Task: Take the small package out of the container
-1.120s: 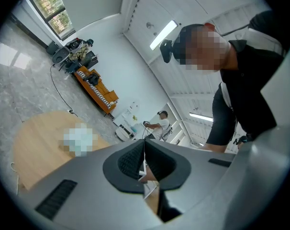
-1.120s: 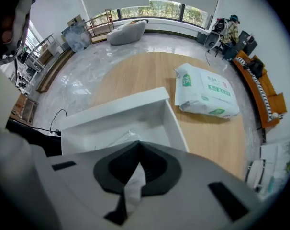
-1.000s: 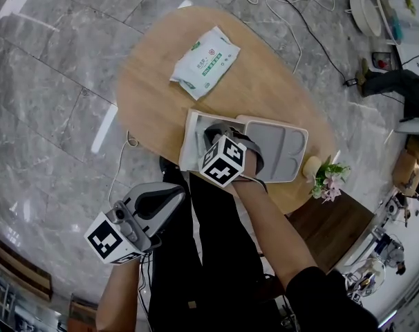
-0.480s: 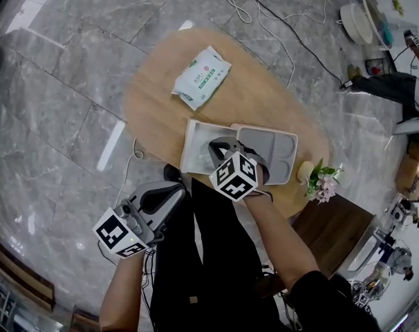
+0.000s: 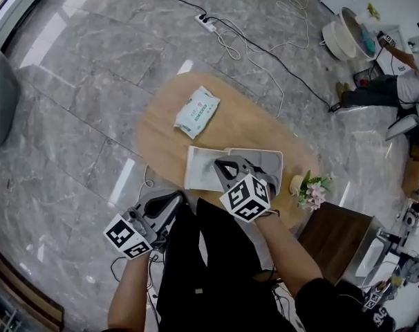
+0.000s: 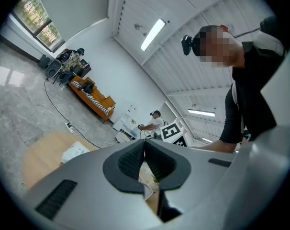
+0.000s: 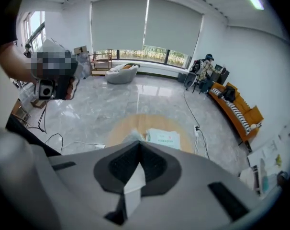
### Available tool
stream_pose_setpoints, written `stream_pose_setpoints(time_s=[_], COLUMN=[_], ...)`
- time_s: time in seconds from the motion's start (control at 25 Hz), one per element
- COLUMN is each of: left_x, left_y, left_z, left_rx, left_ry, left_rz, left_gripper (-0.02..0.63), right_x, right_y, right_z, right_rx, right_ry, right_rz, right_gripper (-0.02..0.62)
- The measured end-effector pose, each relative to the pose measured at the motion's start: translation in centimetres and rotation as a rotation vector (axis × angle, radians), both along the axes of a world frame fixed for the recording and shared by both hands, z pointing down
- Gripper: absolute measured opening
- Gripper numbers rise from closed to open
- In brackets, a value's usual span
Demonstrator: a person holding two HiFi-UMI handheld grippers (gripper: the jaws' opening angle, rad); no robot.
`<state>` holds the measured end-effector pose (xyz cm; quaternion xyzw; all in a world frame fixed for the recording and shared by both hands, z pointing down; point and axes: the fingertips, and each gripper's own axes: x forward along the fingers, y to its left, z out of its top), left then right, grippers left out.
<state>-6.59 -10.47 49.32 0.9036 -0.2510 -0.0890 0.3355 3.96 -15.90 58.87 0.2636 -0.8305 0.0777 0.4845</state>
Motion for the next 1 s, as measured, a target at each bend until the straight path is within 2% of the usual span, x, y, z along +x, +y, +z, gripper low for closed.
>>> stream_pose_setpoints(time_s=[0.52, 0.88, 1.0], left_x=[-1.9, -1.7, -1.2], left_y=[-1.3, -1.8, -1.0], left_z=[-14.5, -24.8, -27.8], left_rx=[0.217, 0.374, 0.402], left_ry=[-0.078, -0.108, -0.091], left_rz=[0.01, 0.029, 0.034], left_gripper=[0.018, 0.018, 0.018], right_x=[-1.3, -1.3, -0.9], right_y=[-0.7, 1.5, 3.1], right_z=[-21.7, -33.8, -37.3], right_rx=[0.242, 0.335, 0.335], right_ry=[-0.21, -0.464, -0.593], right_rz=[0.044, 0.064, 0.058], right_gripper=[0.011, 0.011, 0.011])
